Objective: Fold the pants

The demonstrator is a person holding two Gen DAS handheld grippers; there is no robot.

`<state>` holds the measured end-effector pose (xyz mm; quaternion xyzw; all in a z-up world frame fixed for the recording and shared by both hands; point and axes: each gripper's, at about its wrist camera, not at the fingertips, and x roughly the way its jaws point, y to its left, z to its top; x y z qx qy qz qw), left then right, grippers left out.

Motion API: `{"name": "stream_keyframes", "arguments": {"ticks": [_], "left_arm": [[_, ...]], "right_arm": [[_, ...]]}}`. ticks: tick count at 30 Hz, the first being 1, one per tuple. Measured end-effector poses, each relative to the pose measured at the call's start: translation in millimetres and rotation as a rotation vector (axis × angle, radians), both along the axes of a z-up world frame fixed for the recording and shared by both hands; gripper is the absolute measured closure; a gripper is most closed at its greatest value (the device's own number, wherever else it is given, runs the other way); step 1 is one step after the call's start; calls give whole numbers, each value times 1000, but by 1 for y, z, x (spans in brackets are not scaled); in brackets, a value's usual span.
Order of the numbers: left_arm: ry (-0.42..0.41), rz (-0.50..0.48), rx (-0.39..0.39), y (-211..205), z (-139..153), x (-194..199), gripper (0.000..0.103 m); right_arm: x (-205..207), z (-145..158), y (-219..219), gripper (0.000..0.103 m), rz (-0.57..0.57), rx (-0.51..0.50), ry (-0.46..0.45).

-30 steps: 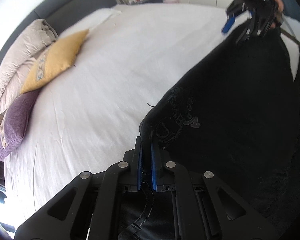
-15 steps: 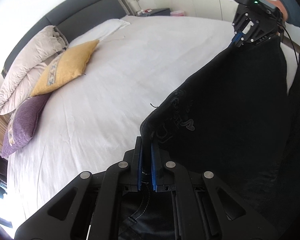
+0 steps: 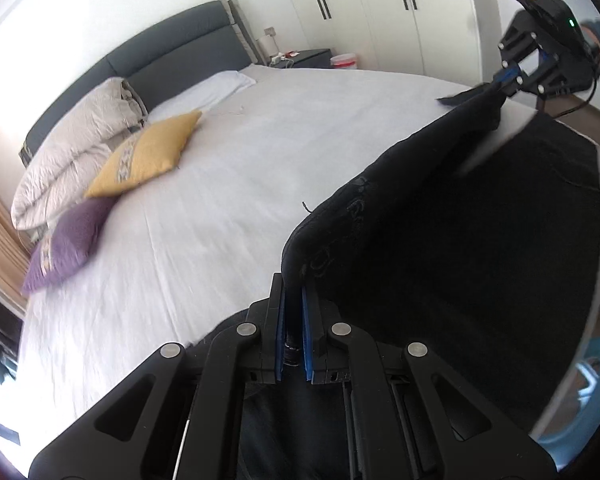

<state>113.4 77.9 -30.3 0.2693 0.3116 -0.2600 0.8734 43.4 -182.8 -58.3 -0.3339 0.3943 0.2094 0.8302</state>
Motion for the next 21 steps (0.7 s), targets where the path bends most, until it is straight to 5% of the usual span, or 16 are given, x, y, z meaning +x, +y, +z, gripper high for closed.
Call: {"name": "stream_keyframes", "arguments": {"ticks": [9,21], "left_arm": [[32,66,23,13,-45,-112,98],[49,100,27,18,-87,-173,98]], "right_arm": [[-76,-54,32,100,-80,-9,29],[-105,-73,34,99,-154,8,50]]}}
